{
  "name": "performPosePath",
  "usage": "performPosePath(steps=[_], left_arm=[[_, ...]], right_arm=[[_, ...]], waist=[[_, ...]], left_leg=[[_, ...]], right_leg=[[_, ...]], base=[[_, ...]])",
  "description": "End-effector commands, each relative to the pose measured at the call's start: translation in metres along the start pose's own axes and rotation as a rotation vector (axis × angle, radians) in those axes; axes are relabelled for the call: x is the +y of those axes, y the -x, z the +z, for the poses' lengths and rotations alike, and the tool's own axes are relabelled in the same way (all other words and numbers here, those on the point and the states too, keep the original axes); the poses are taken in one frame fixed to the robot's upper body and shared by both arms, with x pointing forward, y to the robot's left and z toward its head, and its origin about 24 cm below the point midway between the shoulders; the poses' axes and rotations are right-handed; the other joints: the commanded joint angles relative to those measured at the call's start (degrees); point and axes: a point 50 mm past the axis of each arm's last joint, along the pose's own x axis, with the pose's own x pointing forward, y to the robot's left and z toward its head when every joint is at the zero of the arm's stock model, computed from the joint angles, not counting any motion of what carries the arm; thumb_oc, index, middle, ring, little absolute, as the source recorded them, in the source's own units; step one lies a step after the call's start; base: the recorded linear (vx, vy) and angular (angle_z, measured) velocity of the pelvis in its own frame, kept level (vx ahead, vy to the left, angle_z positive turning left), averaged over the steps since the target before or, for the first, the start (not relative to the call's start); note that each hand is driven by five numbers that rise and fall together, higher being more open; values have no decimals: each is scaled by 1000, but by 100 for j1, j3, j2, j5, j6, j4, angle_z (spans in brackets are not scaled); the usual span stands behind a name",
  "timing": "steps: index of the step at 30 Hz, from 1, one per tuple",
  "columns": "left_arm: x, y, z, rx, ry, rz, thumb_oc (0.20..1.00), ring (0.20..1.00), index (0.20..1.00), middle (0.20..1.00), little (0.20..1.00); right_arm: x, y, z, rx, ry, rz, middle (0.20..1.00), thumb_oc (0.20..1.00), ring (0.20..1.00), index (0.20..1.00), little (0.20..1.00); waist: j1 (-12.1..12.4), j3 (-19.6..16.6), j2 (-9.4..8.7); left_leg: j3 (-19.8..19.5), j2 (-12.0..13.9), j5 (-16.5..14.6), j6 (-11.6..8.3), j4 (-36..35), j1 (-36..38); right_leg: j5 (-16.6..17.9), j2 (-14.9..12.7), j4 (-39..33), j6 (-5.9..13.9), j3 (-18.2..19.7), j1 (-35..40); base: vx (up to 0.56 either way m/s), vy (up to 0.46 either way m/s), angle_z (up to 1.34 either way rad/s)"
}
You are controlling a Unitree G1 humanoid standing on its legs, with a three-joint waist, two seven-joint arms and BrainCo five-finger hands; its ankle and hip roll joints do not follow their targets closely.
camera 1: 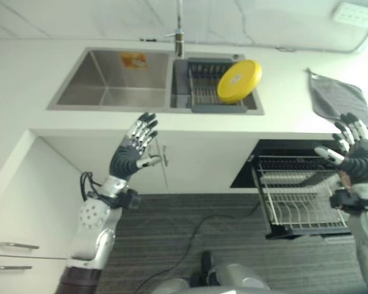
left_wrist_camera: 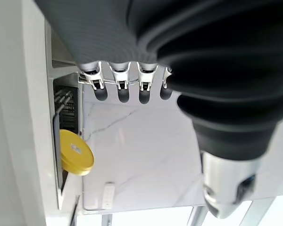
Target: Place the dishes in the dishwasher.
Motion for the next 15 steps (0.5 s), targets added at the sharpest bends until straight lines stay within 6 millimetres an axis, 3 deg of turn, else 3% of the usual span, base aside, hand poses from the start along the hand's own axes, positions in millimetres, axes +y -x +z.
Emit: performPosePath(steps=[1, 10, 11, 15], left_arm=[[2, -11, 24, -151, 18, 13, 1000, 1000, 1000, 1000, 1000], [1, -8, 21, -132, 24, 25, 1000, 1000, 1000, 1000, 1000], [1, -8, 21, -135, 24, 25, 1000, 1000, 1000, 1000, 1000], [-2, -8, 22, -140, 19, 26, 1000, 1000, 1000, 1000, 1000]], right_arm=[[-5, -8, 26, -143, 31, -23, 1000, 1000, 1000, 1000, 1000], [-7, -1, 18, -102, 21, -13, 1000, 1000, 1000, 1000, 1000], [-7, -1, 18, -102, 24, -10, 1000, 1000, 1000, 1000, 1000], [-8, -3, 21, -115, 41, 7, 1000, 1000, 1000, 1000, 1000]], waist=[[-115, -355, 239], [-248, -398, 262], [-256, -370, 232], [-255, -229, 81]], left_leg=[[140, -33, 395, -3, -1536, 1127], [384, 19, 105, -102, -850, 1025], [438, 53, 52, -158, -489, 905], [477, 349, 489, -486, 1197, 117]], right_leg=[[-449, -29, 78, 1131, -302, 441], [-642, -20, -73, 965, -278, 630], [-652, -62, -61, 921, -307, 635], [-615, -203, -136, 721, -372, 695]], base=[[58, -133, 41], [48, -110, -12], [16, -123, -2], [-5, -88, 6]])
